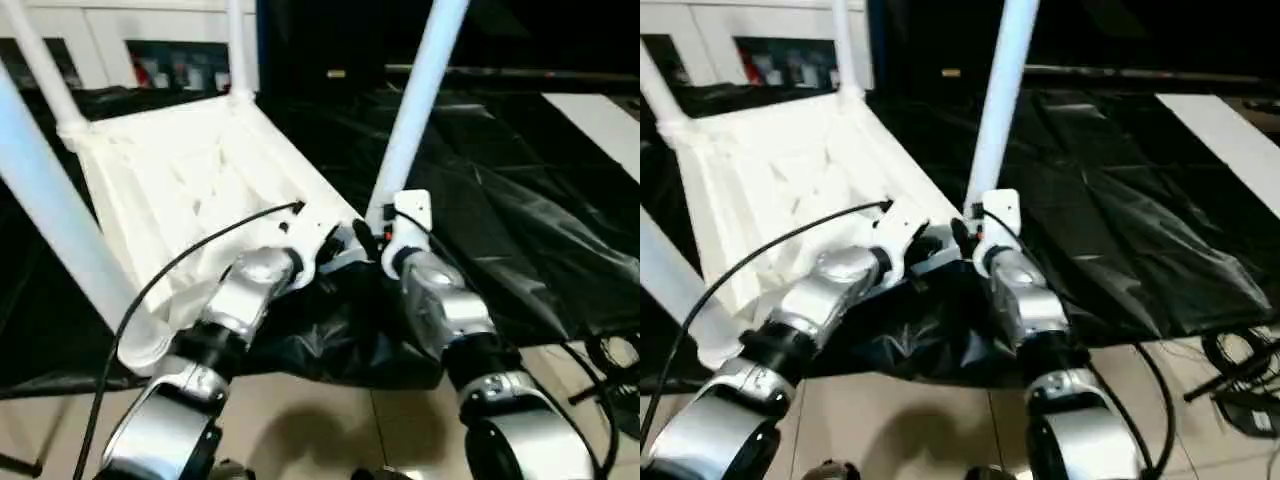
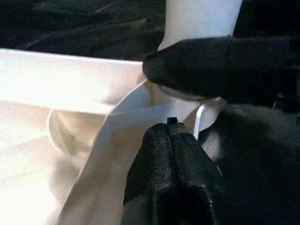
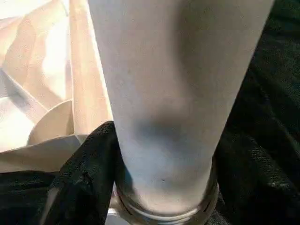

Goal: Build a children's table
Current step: Rotate leg to tighten

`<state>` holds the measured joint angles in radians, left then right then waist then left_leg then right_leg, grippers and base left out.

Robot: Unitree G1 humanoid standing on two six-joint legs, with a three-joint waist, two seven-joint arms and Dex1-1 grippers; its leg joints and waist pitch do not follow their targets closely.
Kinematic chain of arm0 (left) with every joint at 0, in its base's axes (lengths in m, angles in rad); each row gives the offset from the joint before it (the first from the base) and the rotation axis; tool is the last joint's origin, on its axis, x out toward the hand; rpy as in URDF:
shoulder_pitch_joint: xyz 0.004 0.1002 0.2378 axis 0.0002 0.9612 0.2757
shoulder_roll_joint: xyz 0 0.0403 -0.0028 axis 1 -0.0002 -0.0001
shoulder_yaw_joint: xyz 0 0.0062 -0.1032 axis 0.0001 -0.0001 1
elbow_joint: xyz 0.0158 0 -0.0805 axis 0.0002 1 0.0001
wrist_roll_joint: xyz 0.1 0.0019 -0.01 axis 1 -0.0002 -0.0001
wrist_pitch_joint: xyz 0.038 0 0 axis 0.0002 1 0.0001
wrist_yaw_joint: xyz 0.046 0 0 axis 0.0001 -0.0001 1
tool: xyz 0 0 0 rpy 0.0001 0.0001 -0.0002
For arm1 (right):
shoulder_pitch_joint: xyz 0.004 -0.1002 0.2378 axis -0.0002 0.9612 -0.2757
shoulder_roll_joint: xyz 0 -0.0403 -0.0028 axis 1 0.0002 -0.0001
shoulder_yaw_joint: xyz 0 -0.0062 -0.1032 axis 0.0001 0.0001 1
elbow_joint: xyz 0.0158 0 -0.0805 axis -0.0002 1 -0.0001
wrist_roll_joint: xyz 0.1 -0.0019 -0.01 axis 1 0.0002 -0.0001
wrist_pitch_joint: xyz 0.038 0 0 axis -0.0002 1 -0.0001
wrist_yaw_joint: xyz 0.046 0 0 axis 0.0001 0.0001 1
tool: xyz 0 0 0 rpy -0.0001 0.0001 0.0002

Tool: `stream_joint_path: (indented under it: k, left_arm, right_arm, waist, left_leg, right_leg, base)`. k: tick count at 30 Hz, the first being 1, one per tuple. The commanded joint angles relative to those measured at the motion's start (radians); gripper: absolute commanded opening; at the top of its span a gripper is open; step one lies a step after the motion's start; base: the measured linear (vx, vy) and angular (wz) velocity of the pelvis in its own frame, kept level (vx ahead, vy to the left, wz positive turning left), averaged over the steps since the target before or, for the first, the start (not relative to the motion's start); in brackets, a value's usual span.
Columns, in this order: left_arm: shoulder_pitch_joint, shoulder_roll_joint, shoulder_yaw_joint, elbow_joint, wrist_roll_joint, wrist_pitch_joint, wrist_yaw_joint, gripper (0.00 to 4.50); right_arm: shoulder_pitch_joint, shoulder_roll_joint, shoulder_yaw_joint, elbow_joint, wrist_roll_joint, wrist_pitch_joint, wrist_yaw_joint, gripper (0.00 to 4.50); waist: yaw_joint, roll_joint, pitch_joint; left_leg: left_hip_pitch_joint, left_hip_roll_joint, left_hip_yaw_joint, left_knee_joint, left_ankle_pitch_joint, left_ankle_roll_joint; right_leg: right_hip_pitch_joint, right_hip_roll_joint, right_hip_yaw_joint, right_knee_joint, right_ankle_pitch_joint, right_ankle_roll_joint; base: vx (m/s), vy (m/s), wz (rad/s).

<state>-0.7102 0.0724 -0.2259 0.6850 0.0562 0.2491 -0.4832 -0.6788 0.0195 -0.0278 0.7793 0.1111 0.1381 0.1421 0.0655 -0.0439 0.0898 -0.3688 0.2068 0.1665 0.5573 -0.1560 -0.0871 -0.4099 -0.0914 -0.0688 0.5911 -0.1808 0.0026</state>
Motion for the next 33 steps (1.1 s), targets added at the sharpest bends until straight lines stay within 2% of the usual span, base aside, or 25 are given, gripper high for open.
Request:
stream_joint_path:
  k: [1, 2, 4, 7, 9, 10, 11, 13, 15, 17, 19, 21, 22, 24, 25, 26, 27, 28, 29, 31, 32, 33]
  left_arm:
    - [0.001, -0.026, -0.042, 0.021, 0.002, -0.014, -0.042, 0.0]
    - [0.001, -0.026, -0.043, 0.022, 0.0, -0.016, -0.052, 0.0]
    - [0.003, -0.016, -0.034, 0.016, -0.016, -0.032, -0.079, 0.0]
    - [0.0, 0.009, -0.002, -0.009, -0.035, -0.034, -0.092, 0.0]
    - [0.002, 0.023, 0.002, -0.028, -0.035, -0.02, -0.103, 0.0]
    - [0.008, 0.047, -0.004, -0.061, -0.035, -0.002, -0.138, 0.33]
    - [0.014, 0.058, -0.007, -0.086, -0.044, 0.031, -0.167, 0.33]
    - [0.032, 0.078, -0.022, -0.152, -0.07, 0.12, -0.234, 0.41]
    - [0.043, 0.089, -0.036, -0.188, -0.075, 0.162, -0.268, 0.59]
    - [0.05, 0.086, -0.038, -0.221, -0.087, 0.198, -0.27, 0.8]
    - [0.055, 0.089, -0.051, -0.253, -0.084, 0.242, -0.267, 0.88]
    - [0.054, 0.088, -0.054, -0.253, -0.073, 0.249, -0.256, 1.14]
    - [0.049, 0.08, -0.055, -0.252, -0.061, 0.28, -0.231, 1.23]
    - [0.05, 0.079, -0.055, -0.26, -0.061, 0.293, -0.231, 1.29]
    - [0.047, 0.068, -0.048, -0.262, -0.065, 0.308, -0.217, 1.36]
    - [0.043, 0.059, -0.043, -0.259, -0.064, 0.313, -0.204, 1.36]
    - [0.042, 0.054, -0.04, -0.26, -0.065, 0.32, -0.195, 1.47]
    - [0.038, 0.049, -0.042, -0.253, -0.061, 0.32, -0.186, 1.58]
    - [0.036, 0.047, -0.043, -0.251, -0.059, 0.32, -0.183, 1.65]
    - [0.029, 0.041, -0.051, -0.235, -0.047, 0.315, -0.167, 1.76]
    - [0.022, 0.038, -0.056, -0.217, -0.036, 0.294, -0.154, 1.76]
    - [0.016, 0.035, -0.057, -0.205, -0.031, 0.284, -0.143, 1.84]
  right_arm:
    - [0.014, 0.013, 0.015, 0.056, 0.0, 0.028, 0.014, 3.4]
    - [0.013, 0.011, 0.014, 0.059, -0.003, 0.026, 0.013, 3.51]
    - [0.007, -0.003, 0.002, 0.065, -0.007, 0.005, 0.012, 3.64]
    - [0.007, -0.029, -0.008, 0.039, -0.006, -0.027, 0.037, 3.87]
    - [0.01, -0.043, -0.006, 0.021, -0.008, -0.033, 0.05, 3.96]
    - [0.016, -0.066, -0.001, -0.006, -0.012, -0.033, 0.072, 4.27]
    - [0.019, -0.081, 0.0, -0.021, -0.012, -0.035, 0.087, 4.27]
    - [0.028, -0.114, 0.0, -0.059, -0.006, -0.028, 0.129, 4.35]
    - [0.033, -0.133, 0.002, -0.08, -0.003, -0.021, 0.156, 4.48]
    - [0.047, -0.167, 0.009, -0.115, -0.004, -0.013, 0.198, 4.5]
    - [0.071, -0.216, 0.022, -0.166, -0.008, 0.004, 0.257, 4.5]
    - [0.08, -0.23, 0.028, -0.185, -0.006, 0.013, 0.282, 4.5]
    - [0.112, -0.269, 0.04, -0.247, -0.005, 0.045, 0.33, 4.5]
    - [0.118, -0.275, 0.04, -0.258, -0.002, 0.056, 0.337, 4.5]
    - [0.123, -0.281, 0.035, -0.269, 0.001, 0.063, 0.337, 4.5]
    - [0.128, -0.286, 0.032, -0.277, 0.003, 0.067, 0.338, 4.5]
    - [0.132, -0.289, 0.03, -0.284, 0.004, 0.071, 0.339, 4.5]
    - [0.138, -0.294, 0.031, -0.293, 0.003, 0.073, 0.339, 4.5]
    - [0.141, -0.295, 0.031, -0.297, 0.003, 0.075, 0.339, 4.5]
    - [0.151, -0.3, 0.033, -0.318, 0.003, 0.085, 0.339, 4.5]
    - [0.163, -0.302, 0.036, -0.343, 0.002, 0.097, 0.339, 4.5]
    - [0.174, -0.303, 0.039, -0.37, 0.003, 0.113, 0.343, 4.5]
  waist:
    - [0.003, 0.008, -0.058]
    - [0.004, 0.009, -0.061]
    - [0.004, 0.007, -0.06]
    - [0.006, 0.008, -0.065]
    - [0.008, 0.007, -0.07]
    - [0.01, 0.007, -0.075]
    - [0.012, 0.005, -0.082]
    - [0.015, 0.006, -0.084]
    - [0.02, 0.006, -0.086]
    - [0.023, 0.006, -0.085]
    - [0.031, 0.009, -0.082]
    - [0.034, 0.007, -0.078]
    - [0.037, 0.012, -0.077]
    - [0.034, 0.009, -0.076]
    - [0.035, 0.014, -0.077]
    - [0.033, 0.013, -0.076]
    - [0.033, 0.011, -0.076]
    - [0.035, 0.02, -0.076]
    - [0.033, 0.016, -0.076]
    - [0.034, 0.015, -0.077]
    - [0.034, 0.022, -0.076]
    - [0.035, 0.024, -0.078]
  left_leg:
    - [0.008, 0.011, -0.007, -0.074, -0.384, -0.015]
    - [0.01, 0.013, -0.003, -0.072, -0.364, -0.012]
    - [0.006, 0.013, 0.001, -0.071, -0.34, -0.006]
    - [0.007, 0.013, 0.005, -0.066, -0.321, 0.004]
    - [0.001, 0.012, 0.007, -0.061, -0.261, 0.016]
    - [0.0, 0.013, 0.008, -0.056, -0.207, 0.027]
    - [-0.002, 0.013, 0.01, -0.049, -0.134, 0.045]
    - [-0.006, 0.01, 0.012, -0.039, -0.036, 0.084]
    - [-0.005, 0.008, 0.017, -0.032, 0.002, 0.127]
    - [-0.004, 0.009, 0.019, -0.031, 0.001, 0.137]
    - [0.0, 0.013, 0.02, -0.032, -0.032, 0.14]
    - [-0.002, 0.014, 0.02, -0.035, -0.067, 0.127]
    - [0.003, 0.016, 0.02, -0.037, -0.11, 0.104]
    - [-0.002, 0.014, 0.018, -0.041, -0.139, 0.084]
    - [-0.002, 0.014, 0.017, -0.041, -0.146, 0.078]
    - [-0.001, 0.015, 0.017, -0.042, -0.161, 0.065]
    - [-0.002, 0.014, 0.017, -0.042, -0.165, 0.061]
    - [0.002, 0.014, 0.016, -0.042, -0.182, 0.053]
    - [0.0, 0.014, 0.017, -0.043, -0.189, 0.051]
    - [-0.001, 0.011, 0.016, -0.041, -0.184, 0.049]
    - [-0.003, 0.009, 0.016, -0.041, -0.186, 0.05]
    - [-0.002, 0.01, 0.016, -0.04, -0.183, 0.049]
  right_leg:
    - [0.034, -0.044, 0.033, -0.093, -0.419, -0.099]
    - [0.033, -0.045, 0.038, -0.087, -0.36, -0.126]
    - [0.035, -0.042, 0.04, -0.078, -0.299, -0.153]
    - [0.037, -0.043, 0.041, -0.072, -0.263, -0.175]
    - [0.044, -0.043, 0.042, -0.063, -0.187, -0.19]
    - [0.047, -0.041, 0.041, -0.052, -0.109, -0.206]
    - [0.052, -0.04, 0.041, -0.038, -0.004, -0.23]
    - [0.055, -0.036, 0.039, -0.022, 0.135, -0.266]
    - [0.053, -0.033, 0.04, -0.017, 0.205, -0.302]
    - [0.053, -0.032, 0.041, -0.017, 0.205, -0.308]
    - [0.052, -0.033, 0.041, -0.022, 0.157, -0.306]
    - [0.052, -0.034, 0.04, -0.029, 0.094, -0.291]
    - [0.05, -0.035, 0.041, -0.036, 0.038, -0.274]
    - [0.053, -0.036, 0.041, -0.04, -0.011, -0.26]
    - [0.053, -0.038, 0.041, -0.041, -0.026, -0.256]
    - [0.052, -0.039, 0.042, -0.046, -0.052, -0.249]
    - [0.052, -0.038, 0.042, -0.047, -0.061, -0.246]
    - [0.048, -0.039, 0.042, -0.05, -0.083, -0.243]
    - [0.049, -0.038, 0.042, -0.053, -0.09, -0.238]
    - [0.05, -0.035, 0.042, -0.054, -0.095, -0.227]
    - [0.049, -0.034, 0.041, -0.057, -0.101, -0.222]
    - [0.05, -0.035, 0.041, -0.054, -0.097, -0.223]
  base:
    - [0.0, 0.0, 0.0]
    - [0.0, 0.0, 0.0]
    - [0.0, 0.0, 0.0]
    - [0.0, 0.0, 0.0]
    - [0.0, 0.0, 0.0]
    - [0.0, 0.0, 0.0]
    - [0.0, 0.0, 0.0]
    - [0.0, 0.0, 0.0]
    - [0.0, 0.0, 0.0]
    - [0.0, 0.0, 0.0]
    - [0.0, 0.0, 0.0]
    - [0.0, 0.0, 0.0]
    - [0.0, 0.0, 0.0]
    - [0.0, 0.0, 0.0]
    - [0.0, 0.0, 0.0]
    - [0.0, 0.0, 0.0]
    - [0.0, 0.0, 0.0]
    - [0.0, 0.0, 0.0]
    - [0.0, 0.0, 0.0]
    - [0.0, 0.0, 0.0]
    - [0.0, 0.0, 0.0]
    - [0.0, 0.0, 0.0]
